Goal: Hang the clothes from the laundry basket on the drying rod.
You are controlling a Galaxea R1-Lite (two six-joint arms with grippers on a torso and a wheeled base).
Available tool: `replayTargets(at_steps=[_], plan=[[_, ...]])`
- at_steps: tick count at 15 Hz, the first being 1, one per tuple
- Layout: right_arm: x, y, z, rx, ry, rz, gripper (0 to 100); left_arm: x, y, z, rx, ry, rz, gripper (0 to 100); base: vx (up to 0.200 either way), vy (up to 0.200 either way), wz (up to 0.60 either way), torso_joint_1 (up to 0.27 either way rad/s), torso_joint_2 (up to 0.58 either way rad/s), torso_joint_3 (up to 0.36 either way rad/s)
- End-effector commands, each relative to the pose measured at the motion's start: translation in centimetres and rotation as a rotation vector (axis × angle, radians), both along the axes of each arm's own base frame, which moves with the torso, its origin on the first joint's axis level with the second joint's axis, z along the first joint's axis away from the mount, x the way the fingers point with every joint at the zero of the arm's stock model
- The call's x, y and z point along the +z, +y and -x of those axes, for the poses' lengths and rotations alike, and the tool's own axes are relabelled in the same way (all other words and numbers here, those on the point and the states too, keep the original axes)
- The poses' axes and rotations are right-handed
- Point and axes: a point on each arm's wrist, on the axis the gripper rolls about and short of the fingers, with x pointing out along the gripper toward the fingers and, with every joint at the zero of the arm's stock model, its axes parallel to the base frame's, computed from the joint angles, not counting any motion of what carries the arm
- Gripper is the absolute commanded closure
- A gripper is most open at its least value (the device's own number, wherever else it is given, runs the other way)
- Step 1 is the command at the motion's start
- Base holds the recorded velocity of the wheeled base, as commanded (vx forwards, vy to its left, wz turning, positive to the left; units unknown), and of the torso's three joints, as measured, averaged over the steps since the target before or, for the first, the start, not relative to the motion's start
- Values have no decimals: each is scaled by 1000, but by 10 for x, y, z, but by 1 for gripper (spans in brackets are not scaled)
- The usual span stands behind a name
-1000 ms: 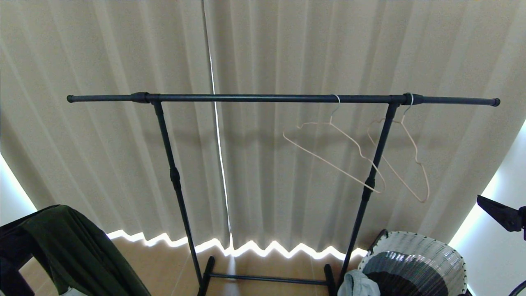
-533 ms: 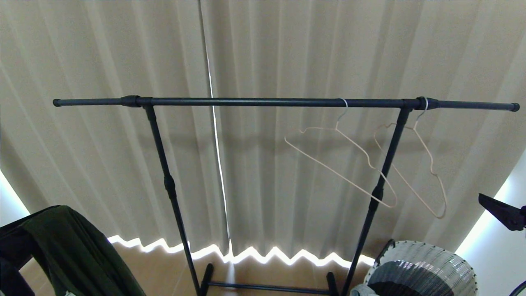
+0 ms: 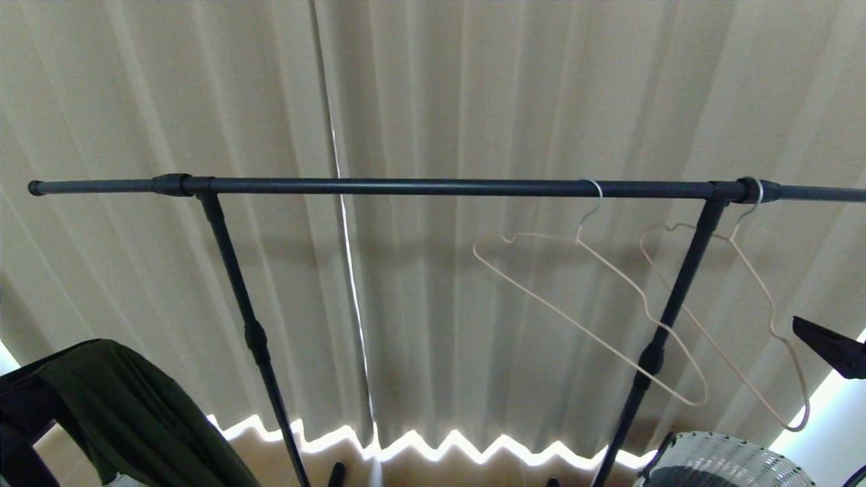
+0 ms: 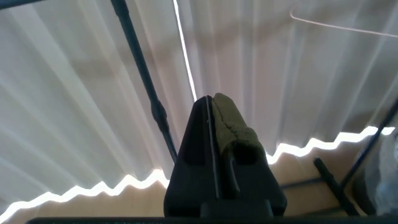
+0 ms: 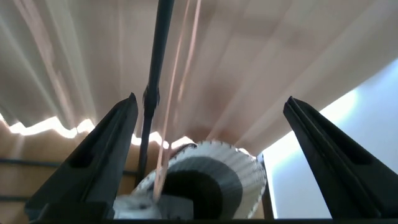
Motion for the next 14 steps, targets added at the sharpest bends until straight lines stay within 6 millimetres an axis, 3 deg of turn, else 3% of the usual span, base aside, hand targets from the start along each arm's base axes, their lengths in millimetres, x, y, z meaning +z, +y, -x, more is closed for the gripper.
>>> replayTargets(at_steps=[1,6,10,14], plan=[[0,0,-1,0,0,-1,0,0,0,0,1,-3,1,100,0,0,0,0,0,0],[2,-1,-16,-4,29,-12,0,0,0,0,-2,-1,1,100,0,0,0,0,0,0],[-15,-3,-64,-52,153,-131,0,1,-4,-2,-38,7,-2,100,0,0,0,0,0,0],[-27,-4,-92,-61,230,-130,0,1,-5,-2,-42,7,-2,100,0,0,0,0,0,0]])
